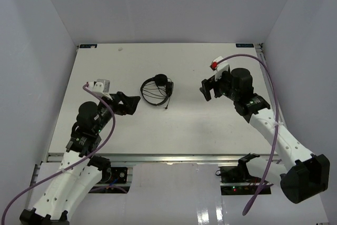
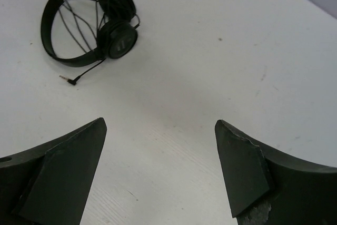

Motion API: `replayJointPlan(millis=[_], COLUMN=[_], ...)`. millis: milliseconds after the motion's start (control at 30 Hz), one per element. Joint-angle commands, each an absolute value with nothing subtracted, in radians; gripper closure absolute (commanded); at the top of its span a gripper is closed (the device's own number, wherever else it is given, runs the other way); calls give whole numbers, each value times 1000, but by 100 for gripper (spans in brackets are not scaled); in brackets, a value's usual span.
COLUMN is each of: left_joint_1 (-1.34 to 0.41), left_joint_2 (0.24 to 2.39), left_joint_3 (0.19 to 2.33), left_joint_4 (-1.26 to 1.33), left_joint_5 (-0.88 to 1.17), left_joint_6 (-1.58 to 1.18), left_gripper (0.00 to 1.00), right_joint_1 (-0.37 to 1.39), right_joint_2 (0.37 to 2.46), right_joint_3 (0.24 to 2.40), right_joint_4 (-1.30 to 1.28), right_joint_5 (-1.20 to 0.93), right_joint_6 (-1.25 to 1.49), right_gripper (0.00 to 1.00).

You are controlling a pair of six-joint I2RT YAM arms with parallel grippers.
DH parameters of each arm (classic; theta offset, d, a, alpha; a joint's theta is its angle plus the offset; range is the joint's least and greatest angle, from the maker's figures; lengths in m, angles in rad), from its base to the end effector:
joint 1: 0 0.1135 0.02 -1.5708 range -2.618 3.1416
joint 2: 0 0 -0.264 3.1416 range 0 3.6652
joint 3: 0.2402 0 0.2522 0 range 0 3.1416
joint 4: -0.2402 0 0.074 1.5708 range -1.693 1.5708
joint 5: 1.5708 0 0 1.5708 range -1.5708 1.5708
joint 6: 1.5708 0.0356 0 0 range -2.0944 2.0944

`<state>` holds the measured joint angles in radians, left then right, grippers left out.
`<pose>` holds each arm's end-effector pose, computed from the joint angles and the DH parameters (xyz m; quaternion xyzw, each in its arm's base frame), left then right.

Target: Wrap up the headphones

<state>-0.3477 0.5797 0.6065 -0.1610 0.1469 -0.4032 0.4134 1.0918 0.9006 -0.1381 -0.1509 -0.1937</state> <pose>0.1398 -0.0562 0.3100 0.0274 0.7519 -0.2921 0.5904 0.2300 0.1068 0.3248 -0.2843 0.7609 0.1245 0.5698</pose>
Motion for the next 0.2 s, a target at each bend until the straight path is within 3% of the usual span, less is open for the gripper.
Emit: replayJointPlan(millis=[0, 167], left_joint_1=[-342, -342], left_joint_2=[545, 514], left_joint_3=[536, 511], left_joint_4=[-76, -110], left_joint_5=[194, 187], left_joint_6=[-380, -388], left_gripper=[2, 2], right_joint_1=[410, 409], right_joint_2=[942, 871], right_joint_3=[859, 832], right_joint_4=[-106, -81], right_joint_5=[150, 307], right_joint_6=[-154, -196], right_gripper=[10, 10])
